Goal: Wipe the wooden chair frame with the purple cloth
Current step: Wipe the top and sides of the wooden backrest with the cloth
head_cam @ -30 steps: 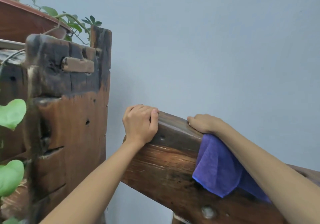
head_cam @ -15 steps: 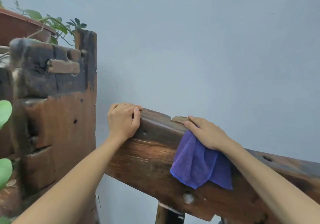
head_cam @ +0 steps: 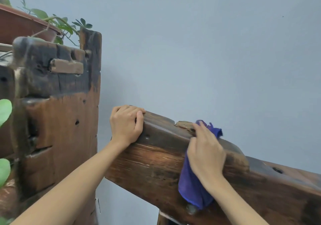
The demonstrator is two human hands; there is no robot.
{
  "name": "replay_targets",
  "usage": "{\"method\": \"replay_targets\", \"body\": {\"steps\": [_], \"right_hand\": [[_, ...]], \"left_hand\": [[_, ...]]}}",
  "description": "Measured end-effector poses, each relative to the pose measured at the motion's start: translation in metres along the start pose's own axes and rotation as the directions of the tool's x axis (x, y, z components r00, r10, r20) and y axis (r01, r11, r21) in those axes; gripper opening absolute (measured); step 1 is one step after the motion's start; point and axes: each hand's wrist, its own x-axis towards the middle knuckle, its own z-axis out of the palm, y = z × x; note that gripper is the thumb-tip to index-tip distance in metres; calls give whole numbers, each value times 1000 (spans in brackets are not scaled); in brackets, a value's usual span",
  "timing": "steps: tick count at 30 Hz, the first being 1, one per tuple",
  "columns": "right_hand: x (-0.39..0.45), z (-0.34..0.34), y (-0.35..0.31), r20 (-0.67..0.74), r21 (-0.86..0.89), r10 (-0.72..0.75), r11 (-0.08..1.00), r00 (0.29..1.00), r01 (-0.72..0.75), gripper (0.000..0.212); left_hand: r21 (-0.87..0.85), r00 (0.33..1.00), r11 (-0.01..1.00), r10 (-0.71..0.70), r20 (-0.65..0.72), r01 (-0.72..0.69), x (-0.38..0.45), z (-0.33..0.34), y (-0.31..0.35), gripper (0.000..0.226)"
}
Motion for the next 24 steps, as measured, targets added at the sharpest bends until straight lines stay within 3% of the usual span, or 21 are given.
{"method": "replay_targets", "body": {"steps": [3,6,10,14,18,21,24], "right_hand": [[13,30,-60,48,41,-212,977,976,210,42],[52,55,-110,313,135,-254,966,915,222,32],[107,73,-131,664,424,-329,905,671,24,51],[129,89,-133,775,286,-299,952,556,113,43],[128,88,-124,772,202,-243,970,587,135,41],[104,71,-103,658,239,-270,960,703,146,49],[61,51,-73,363,84,-341,939,867,334,49]], "left_hand": [[-9,999,1000,4,36,-4,0,-2,1,47],[-62,995,995,-73,61,77,1,-1,-3,53],[-200,957,937,-291,11,287,-3,2,-3,54],[-221,948,925,-317,2,310,-5,1,0,50],[-206,964,942,-262,46,266,-6,-1,-6,49],[-203,971,949,-235,51,241,-8,-2,-6,47],[-176,969,953,-241,59,247,-9,-3,-3,45]]}}
